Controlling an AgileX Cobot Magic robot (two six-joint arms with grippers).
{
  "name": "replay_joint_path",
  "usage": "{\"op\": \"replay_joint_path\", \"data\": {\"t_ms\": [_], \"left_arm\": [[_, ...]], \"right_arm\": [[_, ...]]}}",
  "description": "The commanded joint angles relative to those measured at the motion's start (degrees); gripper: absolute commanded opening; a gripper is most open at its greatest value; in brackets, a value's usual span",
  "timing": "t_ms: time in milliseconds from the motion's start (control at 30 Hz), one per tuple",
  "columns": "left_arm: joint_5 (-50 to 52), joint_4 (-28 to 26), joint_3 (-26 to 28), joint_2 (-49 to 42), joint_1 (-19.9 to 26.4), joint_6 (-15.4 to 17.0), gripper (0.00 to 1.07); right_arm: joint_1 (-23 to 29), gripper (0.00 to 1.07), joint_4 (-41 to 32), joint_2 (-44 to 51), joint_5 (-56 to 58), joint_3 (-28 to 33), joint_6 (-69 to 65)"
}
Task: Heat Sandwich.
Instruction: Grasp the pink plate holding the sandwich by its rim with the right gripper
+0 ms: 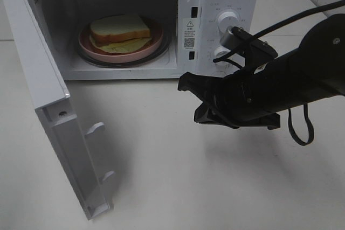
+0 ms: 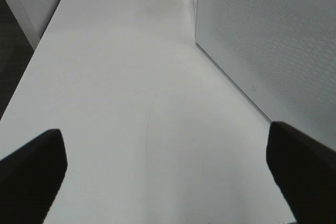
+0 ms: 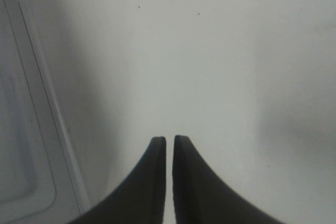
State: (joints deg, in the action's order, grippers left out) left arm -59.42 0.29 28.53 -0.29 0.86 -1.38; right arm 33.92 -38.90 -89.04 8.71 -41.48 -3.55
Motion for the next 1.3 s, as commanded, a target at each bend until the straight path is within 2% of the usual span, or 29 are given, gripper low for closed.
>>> {"op": "replay_joint_path", "data": {"t_ms": [33, 267, 433, 500, 667, 733, 867, 1033, 1200, 1233, 1300], "left_arm": [[0.46, -0.29, -0.23, -1.20, 0.00, 0.06, 0.99], [0.46, -0.29, -0.23, -1.20, 0.00, 0.06, 0.99], [0.46, -0.29, -0.23, -1.20, 0.00, 0.06, 0.99], [0.46, -0.29, -0.23, -1.20, 0.00, 0.06, 0.99], [0.46, -0.29, -0.23, -1.20, 0.00, 0.06, 0.99], [0.46, -0.29, -0.23, -1.20, 0.00, 0.06, 0.99], [0.46, -0.29, -0.23, -1.20, 0.00, 0.06, 0.99], [0.46, -0.29, -0.23, -1.20, 0.00, 0.06, 0.99], [0.46, -0.29, -0.23, -1.20, 0.00, 0.06, 0.99], [0.46, -0.29, -0.23, -1.20, 0.00, 0.06, 0.99], [0.46, -0.29, -0.23, -1.20, 0.00, 0.06, 0.99]], "right_arm": [[0.00, 0.10, 5.10, 1.38, 5.39, 0.06, 0.74], [0.00, 0.12, 10.71, 1.66, 12.03, 0.06, 0.74], [0.00, 0.15, 17.36, 1.66, 18.51, -1.20, 0.80], [0.00, 0.16, 22.52, 1.66, 23.09, -3.50, 0.97], [0.00, 0.18, 29.22, 1.66, 29.97, -7.33, 4.07], [0.00, 0.19, 29.74, 1.66, 31.05, -7.96, 5.79], [0.00, 0.25, 30.25, 1.66, 35.70, -11.00, 19.60], [0.00, 0.30, 30.88, 1.66, 36.50, -11.52, 27.96], [0.00, 0.48, 31.17, 1.66, 36.67, -11.52, 42.69], [0.00, 0.48, 31.17, 1.66, 36.67, -11.52, 42.69], [0.00, 0.55, 31.40, 1.66, 36.44, -11.52, 45.44]]}}
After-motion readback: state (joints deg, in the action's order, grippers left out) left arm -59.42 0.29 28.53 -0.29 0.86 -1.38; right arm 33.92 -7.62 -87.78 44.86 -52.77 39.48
